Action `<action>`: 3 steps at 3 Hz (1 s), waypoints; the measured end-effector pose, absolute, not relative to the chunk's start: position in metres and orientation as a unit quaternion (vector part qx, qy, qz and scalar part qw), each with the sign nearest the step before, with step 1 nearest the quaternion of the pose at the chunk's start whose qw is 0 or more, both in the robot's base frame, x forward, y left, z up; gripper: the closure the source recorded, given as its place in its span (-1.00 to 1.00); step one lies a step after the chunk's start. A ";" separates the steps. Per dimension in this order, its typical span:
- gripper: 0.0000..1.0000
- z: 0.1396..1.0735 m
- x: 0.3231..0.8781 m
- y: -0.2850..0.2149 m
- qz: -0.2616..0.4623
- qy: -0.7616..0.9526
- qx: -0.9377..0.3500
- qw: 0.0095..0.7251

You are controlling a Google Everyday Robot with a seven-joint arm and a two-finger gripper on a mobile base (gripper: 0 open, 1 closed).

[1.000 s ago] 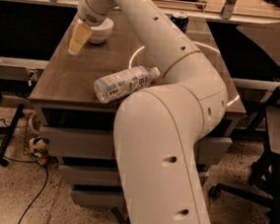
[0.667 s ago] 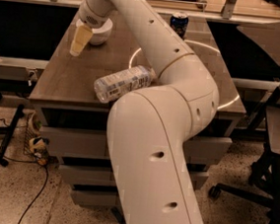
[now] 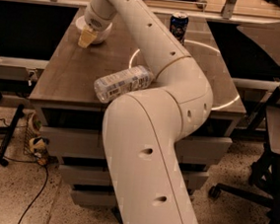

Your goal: Move white bowl near blue plastic bottle

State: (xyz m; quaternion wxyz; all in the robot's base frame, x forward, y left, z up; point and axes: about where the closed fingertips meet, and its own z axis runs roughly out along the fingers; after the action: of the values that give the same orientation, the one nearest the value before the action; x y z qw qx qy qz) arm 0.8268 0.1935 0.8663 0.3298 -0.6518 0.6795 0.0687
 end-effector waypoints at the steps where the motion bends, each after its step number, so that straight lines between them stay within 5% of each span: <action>1: 0.61 0.874 0.828 0.184 0.059 0.682 -0.648 0.333; 2: 0.99 0.884 0.822 0.179 0.050 0.677 -0.652 0.337; 3: 1.00 0.909 0.809 0.172 0.021 0.660 -0.666 0.348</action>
Offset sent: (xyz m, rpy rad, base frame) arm -0.0271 -0.0270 0.0346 -0.0226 -0.0769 -0.0114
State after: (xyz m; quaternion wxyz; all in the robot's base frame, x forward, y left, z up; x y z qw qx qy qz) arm 0.8093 0.1718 0.9091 0.3476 -0.6657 0.6600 0.0207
